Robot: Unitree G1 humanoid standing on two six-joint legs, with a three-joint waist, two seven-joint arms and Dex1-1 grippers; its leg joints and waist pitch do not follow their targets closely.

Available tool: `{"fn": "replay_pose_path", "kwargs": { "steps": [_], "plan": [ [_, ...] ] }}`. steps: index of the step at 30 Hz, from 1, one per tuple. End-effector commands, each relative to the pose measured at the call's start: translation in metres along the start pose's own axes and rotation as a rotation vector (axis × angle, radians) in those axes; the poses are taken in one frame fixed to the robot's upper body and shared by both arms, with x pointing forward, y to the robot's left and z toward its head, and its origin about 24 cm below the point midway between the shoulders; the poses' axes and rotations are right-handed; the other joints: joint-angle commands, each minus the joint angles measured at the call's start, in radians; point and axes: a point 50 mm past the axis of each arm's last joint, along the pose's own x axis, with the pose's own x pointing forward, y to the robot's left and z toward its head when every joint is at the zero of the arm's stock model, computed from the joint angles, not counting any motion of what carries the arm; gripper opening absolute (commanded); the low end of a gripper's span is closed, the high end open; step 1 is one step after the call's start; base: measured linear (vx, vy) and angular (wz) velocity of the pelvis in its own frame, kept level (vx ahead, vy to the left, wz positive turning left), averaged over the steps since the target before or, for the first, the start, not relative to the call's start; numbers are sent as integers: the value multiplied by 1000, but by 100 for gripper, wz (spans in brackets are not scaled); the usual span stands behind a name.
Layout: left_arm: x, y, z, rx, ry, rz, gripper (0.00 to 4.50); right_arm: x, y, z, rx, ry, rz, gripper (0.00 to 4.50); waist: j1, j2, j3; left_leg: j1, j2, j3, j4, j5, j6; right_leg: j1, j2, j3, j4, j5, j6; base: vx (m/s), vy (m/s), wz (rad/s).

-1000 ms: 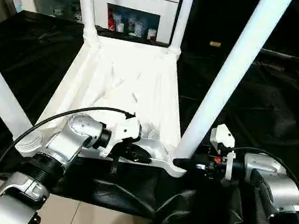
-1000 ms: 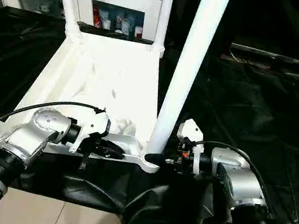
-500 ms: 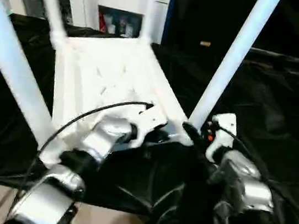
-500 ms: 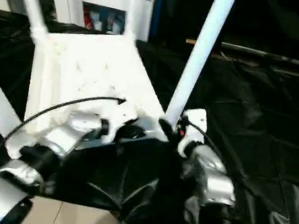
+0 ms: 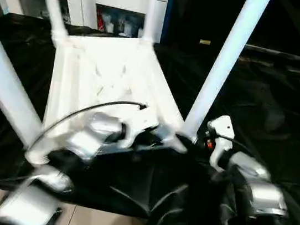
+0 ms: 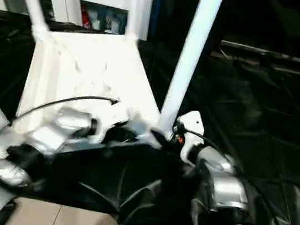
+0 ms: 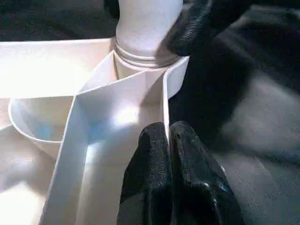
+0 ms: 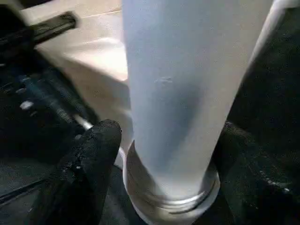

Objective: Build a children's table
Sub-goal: Rotate leg to tighten

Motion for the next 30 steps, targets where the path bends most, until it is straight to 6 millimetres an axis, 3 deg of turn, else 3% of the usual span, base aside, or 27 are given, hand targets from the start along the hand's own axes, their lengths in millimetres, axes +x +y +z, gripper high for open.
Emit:
{"fn": "replay_pose_path", "kwargs": {
  "steps": [1, 6, 7, 9, 15, 18, 23, 26, 30],
  "plan": [
    [-3, -11, 1, 55, 16, -148, 0, -3, 7, 1, -30, 40, 157, 321, 7, -2, -61, 22, 70, -35, -69, -218, 64, 45, -81, 53, -74, -156, -237, 0, 0, 0],
    [-17, -15, -5, 57, 39, -200, 0, -11, 6, 2, -44, 69, 238, 321, 22, 1, -56, 29, 75, -32, -73, -270, 30, 40, -82, 54, -78, -238, -228, 0, 0, 0],
    [-19, -15, -5, 55, 37, -204, 0, -12, 7, 2, -44, 73, 249, 321, 25, -5, -56, 31, 75, -31, -74, -279, 22, 37, -83, 55, -81, -257, -222, 0, 0, 0],
    [-21, -16, -6, 54, 36, -208, 0, -12, 7, 2, -42, 76, 259, 305, 28, -3, -57, 28, 73, -33, -74, -269, 17, 40, -85, 55, -79, -259, -217, 0, 0, 0],
    [-24, -17, -6, 48, 32, -201, 0, -8, 9, 1, -29, 70, 277, 253, 27, -7, -59, 26, 71, -33, -71, -236, 27, 41, -84, 55, -76, -228, -218, 0, 0, 0],
    [-22, -17, -5, 44, 19, -187, 0, -8, 12, -1, -19, 64, 280, 249, 26, -8, -59, 25, 71, -33, -70, -231, 29, 41, -83, 55, -75, -227, -217, 0, 0, 0],
    [-12, -9, -1, 29, -2, -71, 0, -4, 7, -11, 42, 59, 136, 240, 23, -10, -56, 26, 68, -34, -71, -258, 19, 38, -84, 55, -83, -288, -201, 0, 0, 0],
    [7, 1, 6, 8, -7, 59, 0, 8, -2, -26, 119, 72, -134, 239, 14, -10, -52, 30, 64, -41, -75, -313, -17, 31, -86, 53, -100, -419, -157, 0, 0, 0],
    [32, 6, 20, -19, -32, 166, 0, 24, -6, -28, 240, 22, -369, 239, -5, -12, -53, 32, 62, -48, -77, -360, -38, 30, -89, 49, -109, -488, -124, 0, 0, 0]
  ]
}}
